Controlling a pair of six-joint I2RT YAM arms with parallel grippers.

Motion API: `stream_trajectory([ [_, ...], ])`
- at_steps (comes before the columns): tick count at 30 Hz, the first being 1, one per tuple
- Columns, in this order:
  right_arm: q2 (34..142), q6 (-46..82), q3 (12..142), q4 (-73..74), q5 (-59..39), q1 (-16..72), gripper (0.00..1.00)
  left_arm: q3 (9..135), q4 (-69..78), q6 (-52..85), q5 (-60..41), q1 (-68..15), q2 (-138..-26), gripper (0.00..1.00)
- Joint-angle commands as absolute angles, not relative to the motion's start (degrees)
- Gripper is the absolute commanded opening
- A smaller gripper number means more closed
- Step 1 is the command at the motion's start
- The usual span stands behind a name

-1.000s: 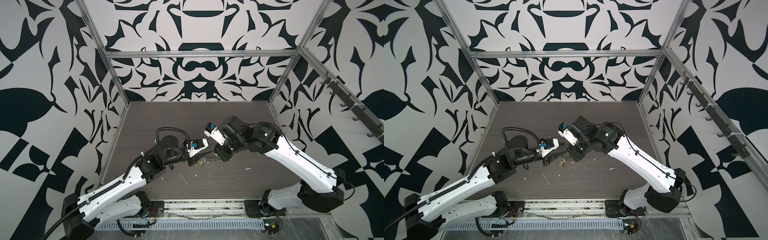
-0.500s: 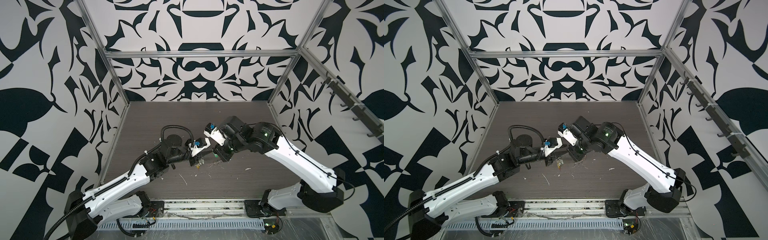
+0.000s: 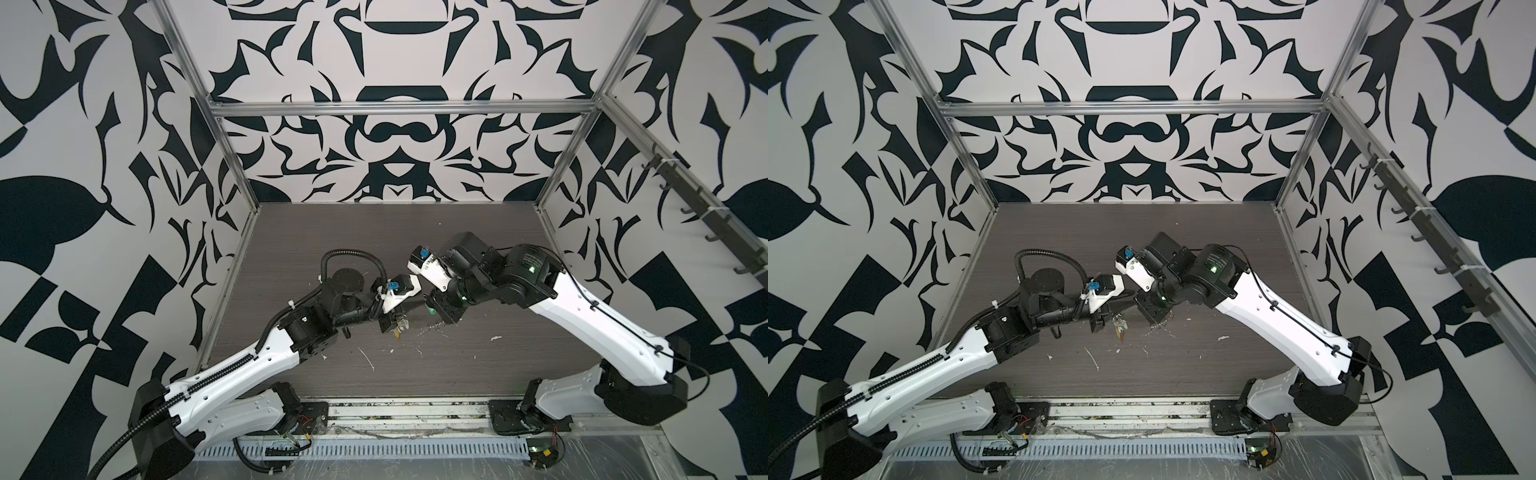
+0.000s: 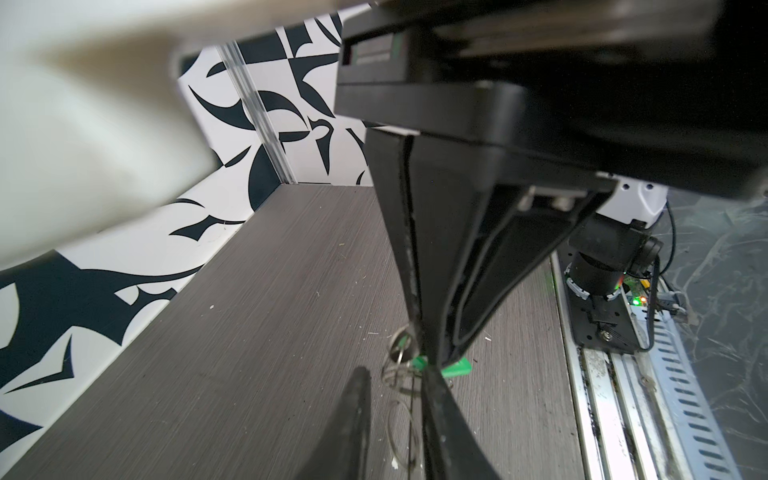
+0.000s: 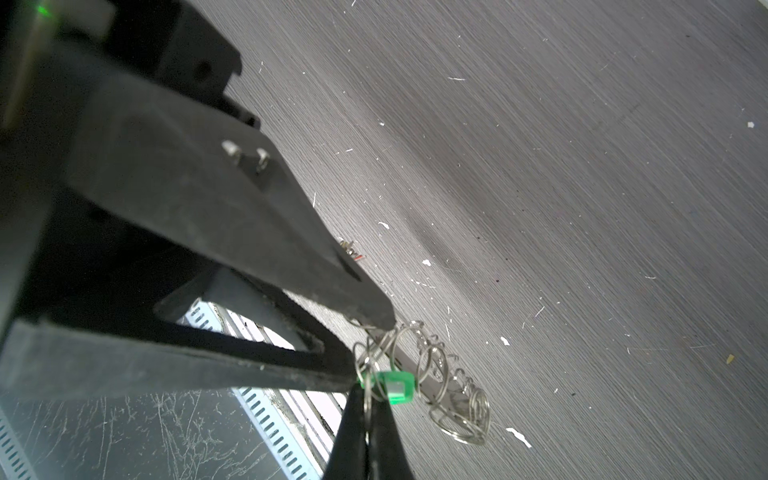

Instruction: Remove the keys from the keyring

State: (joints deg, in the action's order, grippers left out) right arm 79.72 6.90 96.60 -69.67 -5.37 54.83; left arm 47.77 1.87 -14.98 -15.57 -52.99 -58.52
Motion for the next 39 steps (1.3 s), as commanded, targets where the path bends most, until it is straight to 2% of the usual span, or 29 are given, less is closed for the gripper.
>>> stream_trajectory([
  [1, 79.03, 6.15, 97.89, -68.64, -6.06, 54.65, 0.0, 49.67, 1.72, -14.5, -16.7, -52.73, -58.36, 0.23],
  [12, 79.22, 5.8, 97.85, -68.3, -6.12, 54.59, 0.0, 49.83, 1.47, -14.24, -17.75, -52.74, -58.35, 0.12],
  [18, 78.97, 5.96, 97.06, -67.69, -6.24, 54.58, 0.0, 49.92, 1.58, -14.32, -17.84, -52.73, -58.39, 0.0],
  [33, 76.34, 8.79, 92.56, -66.8, -3.6, 54.36, 0.0, 48.1, 6.28, -16.3, -8.49, -52.74, -57.0, 0.0],
  [39, 74.92, 9.67, 91.46, -65.09, -3.68, 53.49, 0.0, 47.2, 7.46, -16.0, -7.87, -52.73, -55.99, 0.0],
])
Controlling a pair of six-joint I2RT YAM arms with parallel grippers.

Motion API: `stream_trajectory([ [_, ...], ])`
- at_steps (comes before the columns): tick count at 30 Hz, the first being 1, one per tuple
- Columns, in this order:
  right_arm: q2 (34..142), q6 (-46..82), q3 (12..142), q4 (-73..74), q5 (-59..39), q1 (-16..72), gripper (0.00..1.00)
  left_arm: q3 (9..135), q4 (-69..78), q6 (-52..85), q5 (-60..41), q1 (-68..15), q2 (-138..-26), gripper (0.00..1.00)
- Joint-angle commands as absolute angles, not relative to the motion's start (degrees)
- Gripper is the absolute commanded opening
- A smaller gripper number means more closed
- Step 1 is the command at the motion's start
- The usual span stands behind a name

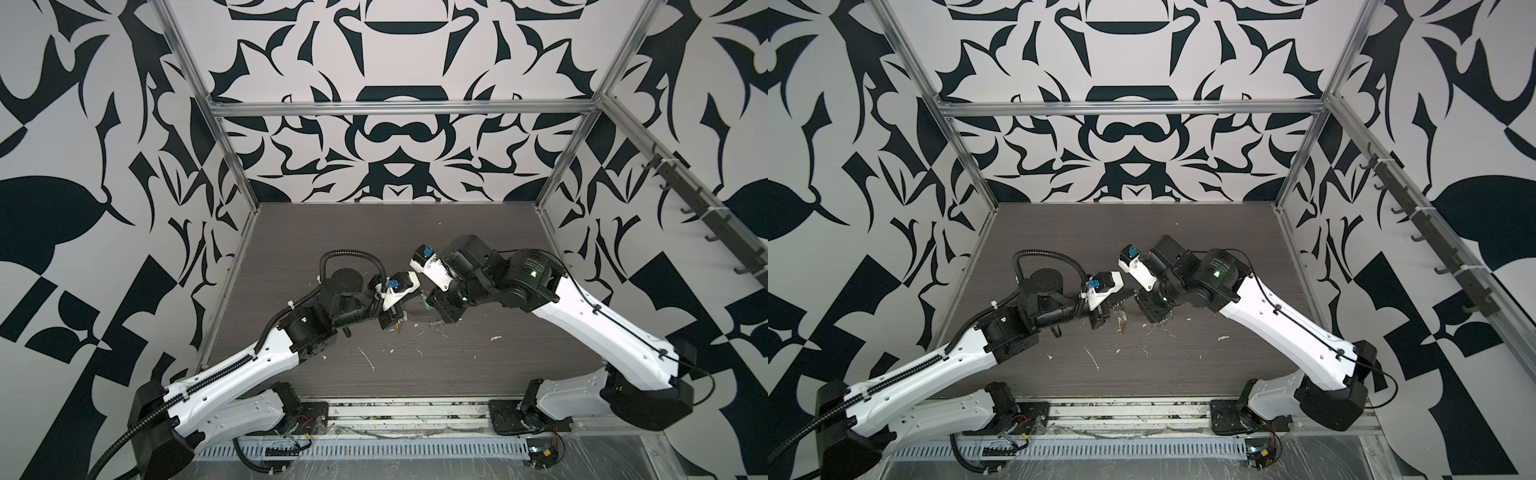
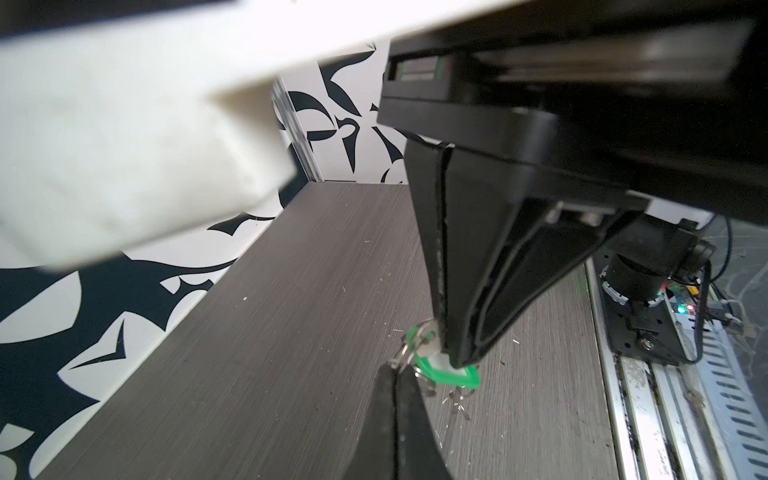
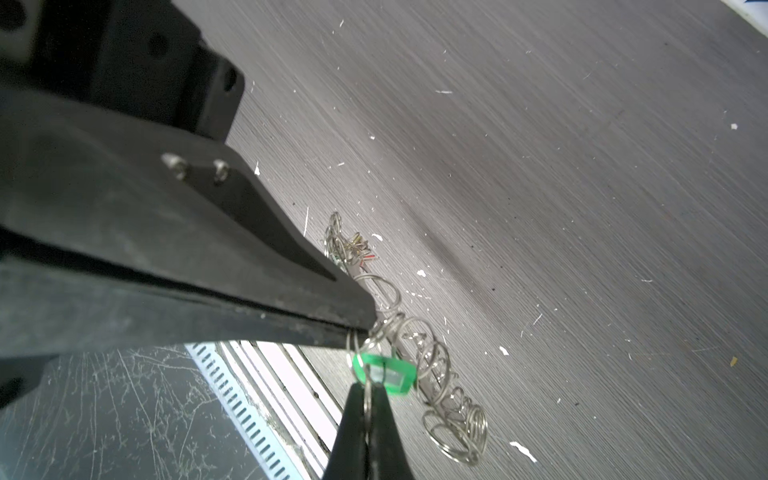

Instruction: Remove the keys from the keyring

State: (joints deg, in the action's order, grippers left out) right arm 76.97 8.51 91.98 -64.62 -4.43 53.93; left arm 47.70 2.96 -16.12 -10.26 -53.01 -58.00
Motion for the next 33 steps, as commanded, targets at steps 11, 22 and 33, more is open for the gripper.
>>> stream_trajectory([
  [11, 75.14, 10.29, 91.21, -63.46, -4.8, 52.43, 0.0, 45.66, 6.33, -15.56, -8.71, -52.73, -54.76, 0.0],
  [22, 77.46, 8.55, 94.86, -65.67, -6.21, 52.25, 0.0, 44.83, 3.16, -15.55, -11.19, -52.73, -54.42, 0.11],
  [33, 79.26, 7.2, 97.82, -67.14, -7.03, 52.29, 0.0, 44.91, 2.2, -16.08, -11.67, -52.74, -54.14, 0.41],
])
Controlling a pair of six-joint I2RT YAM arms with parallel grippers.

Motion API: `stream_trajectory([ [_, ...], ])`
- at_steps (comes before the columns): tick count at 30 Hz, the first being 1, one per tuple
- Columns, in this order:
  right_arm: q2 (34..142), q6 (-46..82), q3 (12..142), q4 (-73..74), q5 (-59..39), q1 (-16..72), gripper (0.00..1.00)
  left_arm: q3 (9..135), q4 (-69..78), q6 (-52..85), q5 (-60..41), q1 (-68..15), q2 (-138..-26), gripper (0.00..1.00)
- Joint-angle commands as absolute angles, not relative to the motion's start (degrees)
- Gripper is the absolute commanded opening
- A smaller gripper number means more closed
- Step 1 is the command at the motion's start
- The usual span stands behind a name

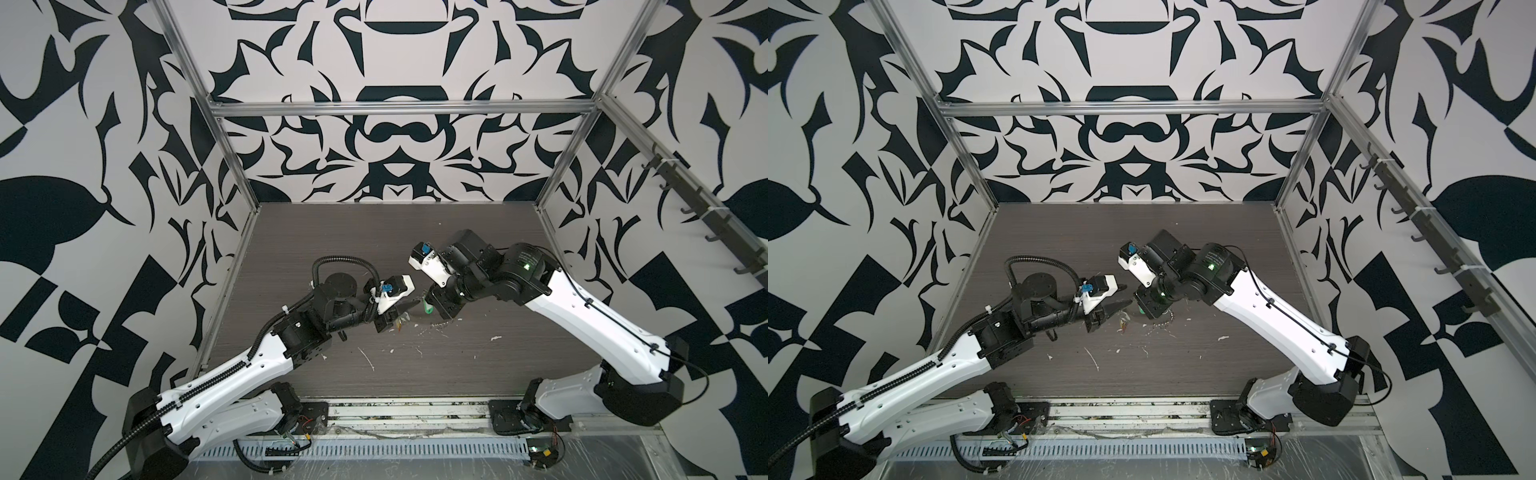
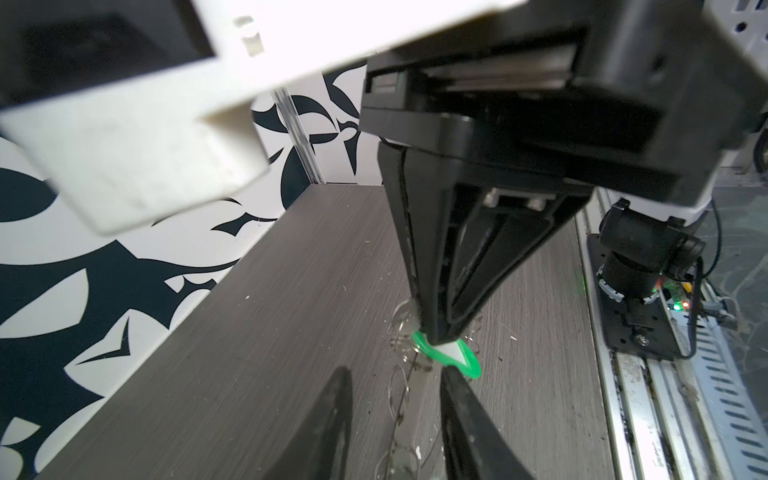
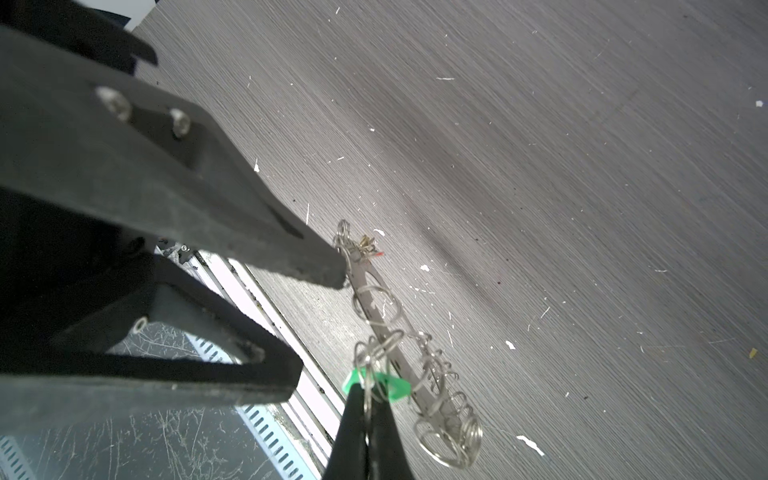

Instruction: Remove the keys from the keyring

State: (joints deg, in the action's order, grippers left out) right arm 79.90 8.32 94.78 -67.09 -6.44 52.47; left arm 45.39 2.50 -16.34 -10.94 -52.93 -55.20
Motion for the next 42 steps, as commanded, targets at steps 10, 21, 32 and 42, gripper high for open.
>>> stream_trajectory([
  [10, 80.42, 6.03, 99.81, -69.25, -7.12, 52.25, 0.0, 45.15, 2.1, -17.19, -12.19, -52.73, -53.96, 0.39],
  [21, 81.89, 4.49, 102.6, -72.42, -6.25, 52.25, 0.0, 45.44, 2.72, -20.8, -14.77, -52.73, -54.13, 0.34],
  [32, 82.79, 3.48, 104.01, -73.44, -5.89, 52.23, 0.0, 46.75, 3.95, -19.71, -14.61, -52.73, -55.52, 0.4],
  [42, 82.76, 2.82, 104.32, -73.64, -6.56, 52.33, 0.0, 47.81, 4.08, -17.45, -13.37, -52.65, -56.84, 0.39],
])
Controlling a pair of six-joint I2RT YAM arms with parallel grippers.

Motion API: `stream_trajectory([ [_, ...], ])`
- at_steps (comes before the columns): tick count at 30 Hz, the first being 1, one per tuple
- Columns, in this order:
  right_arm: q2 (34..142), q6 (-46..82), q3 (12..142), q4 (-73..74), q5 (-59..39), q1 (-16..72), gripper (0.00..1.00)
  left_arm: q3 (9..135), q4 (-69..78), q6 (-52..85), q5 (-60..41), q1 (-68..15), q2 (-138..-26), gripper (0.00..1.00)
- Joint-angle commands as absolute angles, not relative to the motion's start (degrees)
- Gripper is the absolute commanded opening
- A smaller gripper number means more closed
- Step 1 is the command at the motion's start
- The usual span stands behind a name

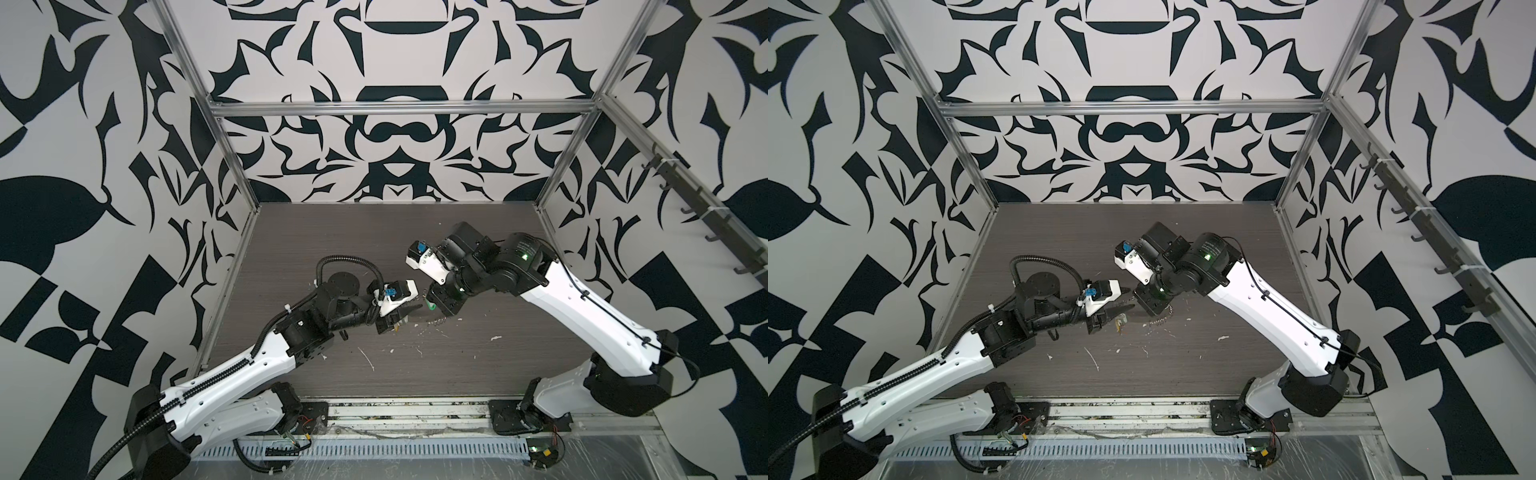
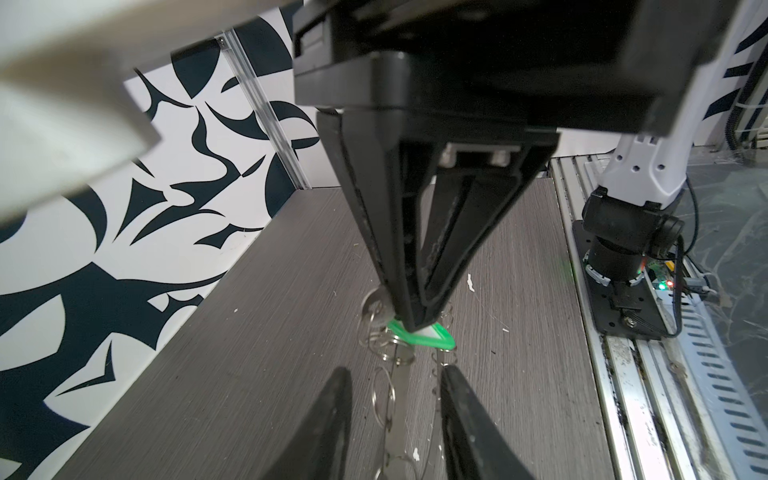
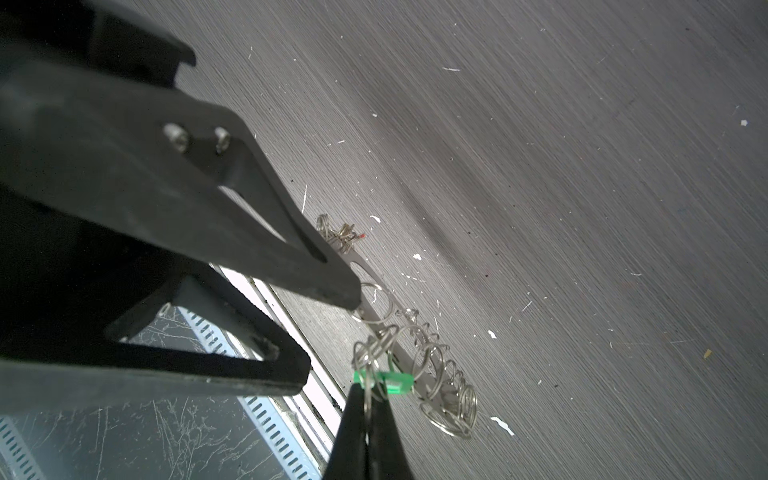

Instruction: Remove the keys from the keyring

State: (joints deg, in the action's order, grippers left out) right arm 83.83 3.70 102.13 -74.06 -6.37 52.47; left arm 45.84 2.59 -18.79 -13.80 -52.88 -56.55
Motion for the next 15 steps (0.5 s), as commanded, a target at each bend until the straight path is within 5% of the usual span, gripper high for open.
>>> stream_trajectory([
  [1, 82.75, 2.86, 104.37, -73.61, -6.56, 52.38, 0.0, 47.98, 4.14, -17.32, -13.33, -52.64, -57.03, 0.4],
  [15, 82.97, 1.54, 104.58, -74.09, -7.05, 52.34, 0.0, 49.01, 6.15, -15.57, -13.28, -52.64, -59.36, 0.4],
])
